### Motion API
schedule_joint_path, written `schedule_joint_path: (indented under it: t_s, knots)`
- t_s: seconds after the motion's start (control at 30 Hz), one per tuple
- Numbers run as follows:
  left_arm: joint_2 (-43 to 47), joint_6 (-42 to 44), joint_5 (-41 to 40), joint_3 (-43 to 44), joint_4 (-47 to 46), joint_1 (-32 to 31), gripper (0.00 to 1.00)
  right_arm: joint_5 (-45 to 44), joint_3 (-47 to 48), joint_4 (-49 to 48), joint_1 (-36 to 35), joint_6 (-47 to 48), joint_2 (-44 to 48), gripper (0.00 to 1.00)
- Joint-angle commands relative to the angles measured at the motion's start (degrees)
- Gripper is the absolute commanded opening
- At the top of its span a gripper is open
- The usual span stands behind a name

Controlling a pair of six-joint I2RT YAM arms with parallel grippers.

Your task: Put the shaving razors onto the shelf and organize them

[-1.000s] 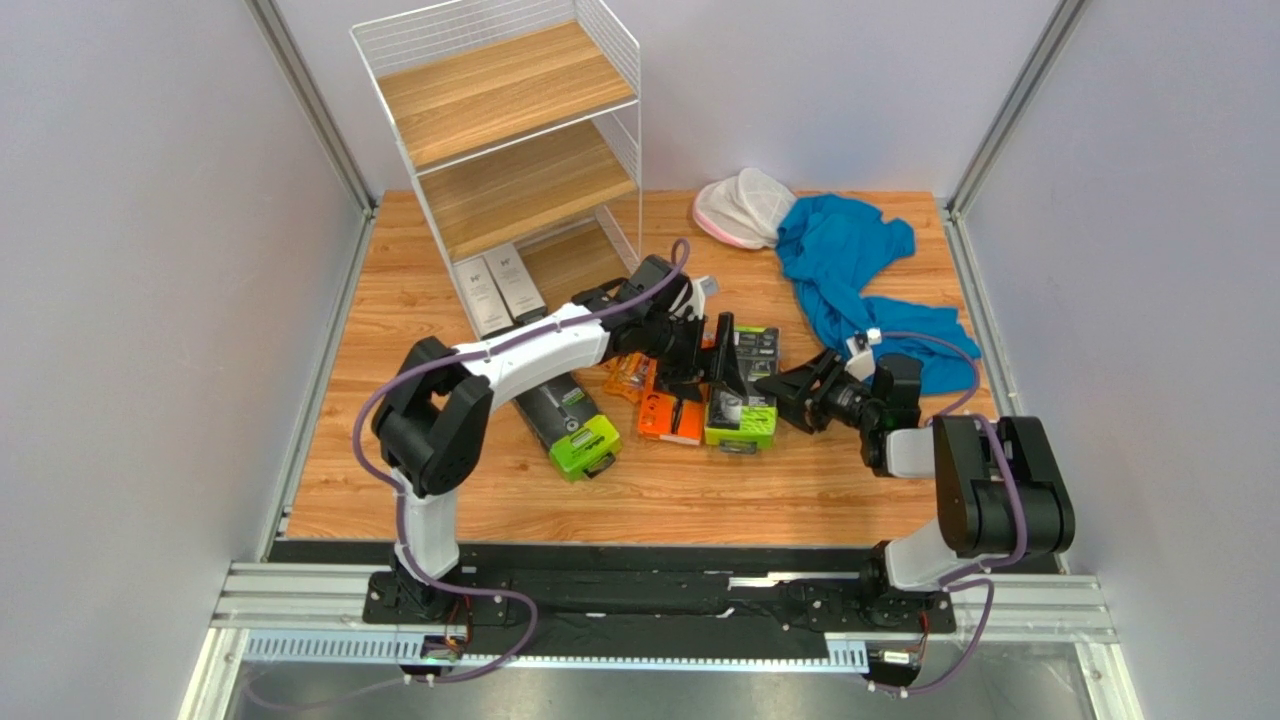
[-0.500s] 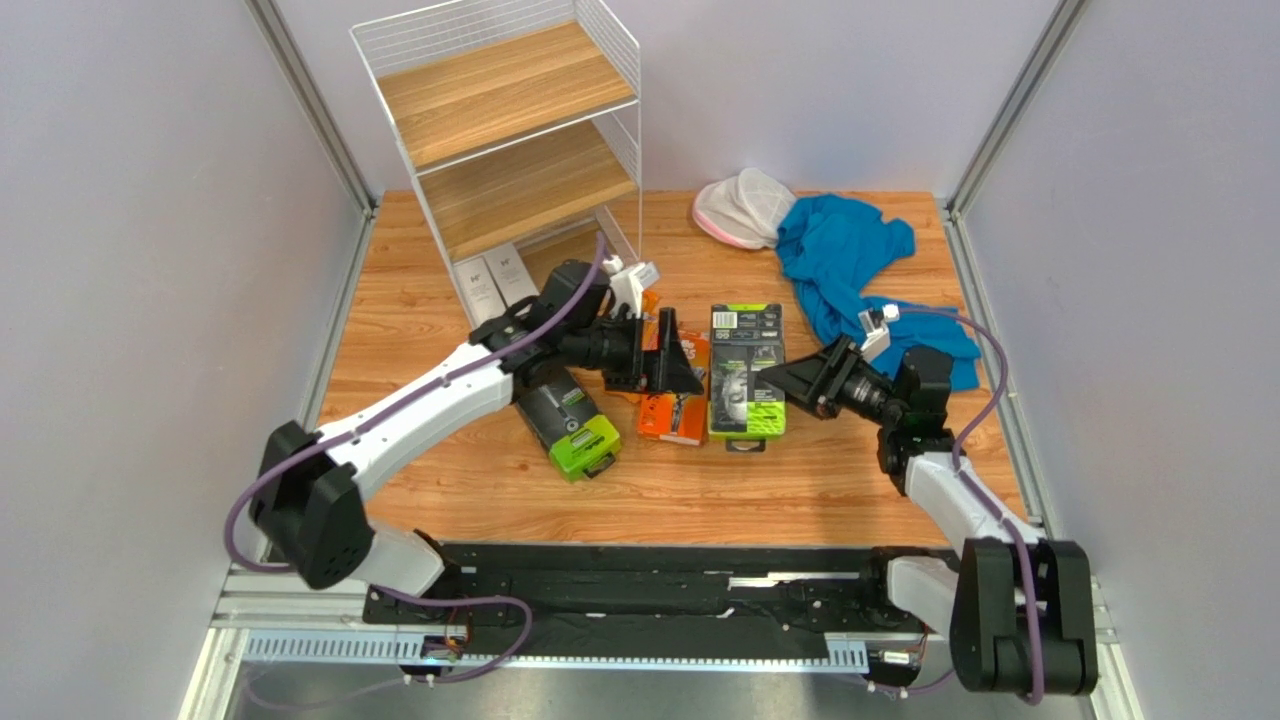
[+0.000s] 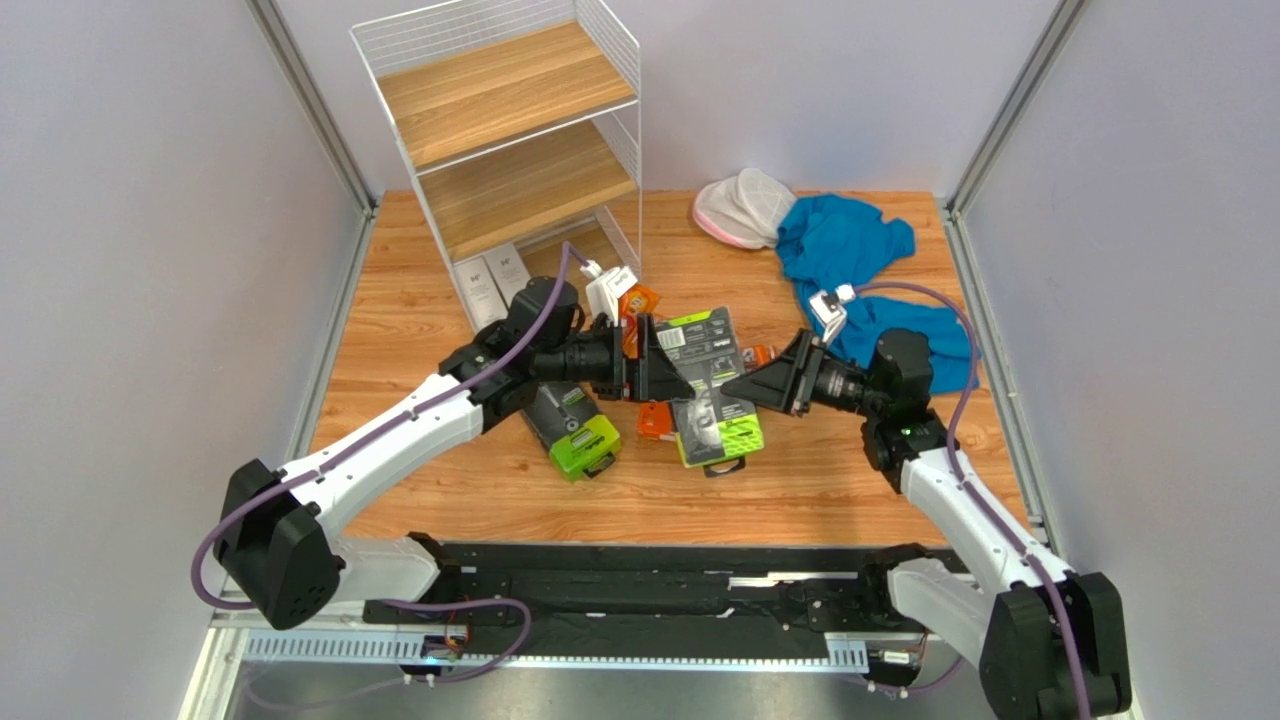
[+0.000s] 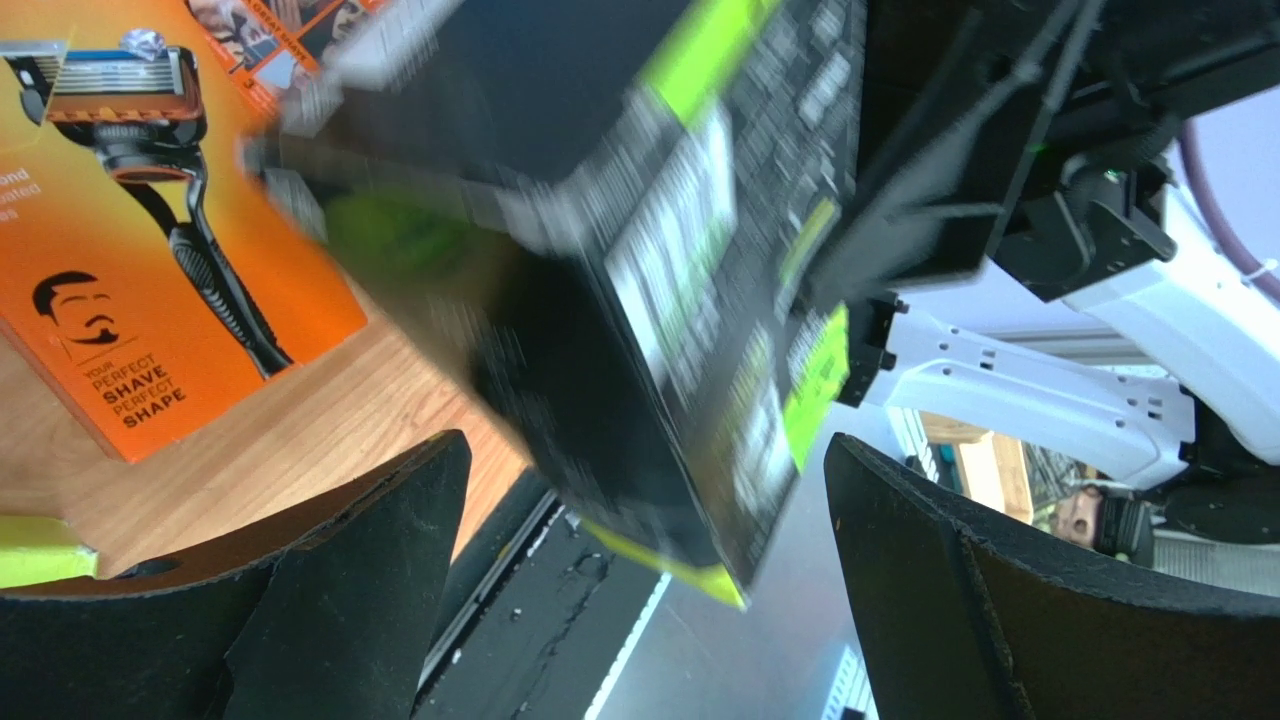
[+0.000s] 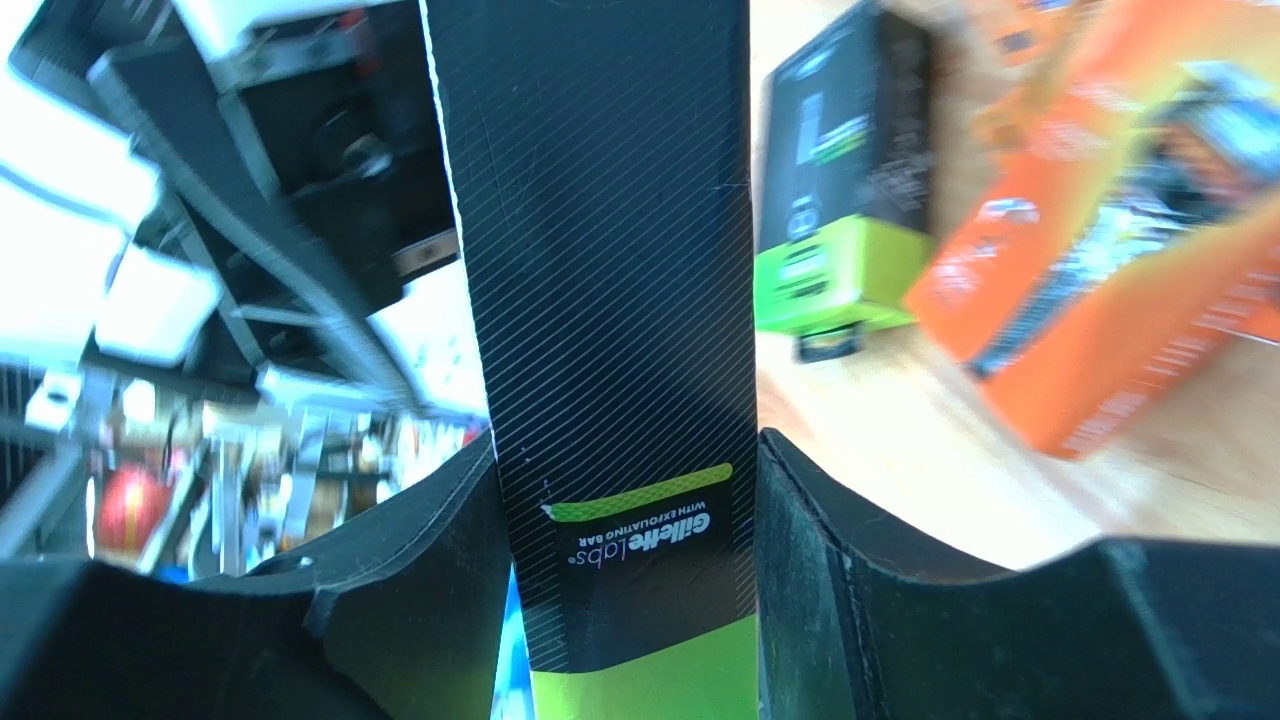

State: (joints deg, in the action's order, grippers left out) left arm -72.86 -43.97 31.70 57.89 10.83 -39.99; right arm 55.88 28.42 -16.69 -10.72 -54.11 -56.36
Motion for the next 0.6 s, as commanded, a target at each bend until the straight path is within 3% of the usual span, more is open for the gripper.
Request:
schedule_joint_path:
  t_s: [0.0, 0.13, 0.23, 0.33, 0.37, 0.47, 0.53, 0.57]
  knots:
    - [0.9, -1.8, 1.2, -0.9, -4.9, 0.2, 0.97, -0.2, 6.7, -0.5, -5.0, 1.6, 1.1, 0.22]
    - [1.5, -2.0, 0.2, -1.6, -5.5, 0.1, 0.97, -1.0, 9.1, 0.5, -9.7, 2.4, -0.3, 0.22]
    - [2.1, -3.0, 0.6, -2.6, -7.7, 0.1, 0.91, -1.1, 10.3, 1.9, -11.9, 3.7, -2.0, 0.23]
    - [3.2, -3.8, 1.3, -3.7, -10.3, 0.1, 0.76, -2.3, 10.8, 3.8, -12.4, 4.8, -3.0, 0.27]
    - [3.8, -3.9, 1.0, -3.7, -10.4, 0.2, 0.65, -3.2, 10.8, 4.7, -12.4, 5.1, -3.0, 0.29]
    - [5.0, -4.0, 0.3, -4.1, -10.3, 0.1, 0.44, -10.2, 12.7, 14.2, -12.4, 8.0, -3.1, 0.40]
    - [5.4, -3.9, 0.0, -4.0, -10.3, 0.1, 0.34, -11.8, 12.6, 14.2, -12.3, 6.9, -3.3, 0.46]
    - [5.4, -4.0, -0.2, -3.9, -10.4, 0.2, 0.23, -12.5, 12.3, 14.0, -12.3, 6.1, -3.3, 0.48]
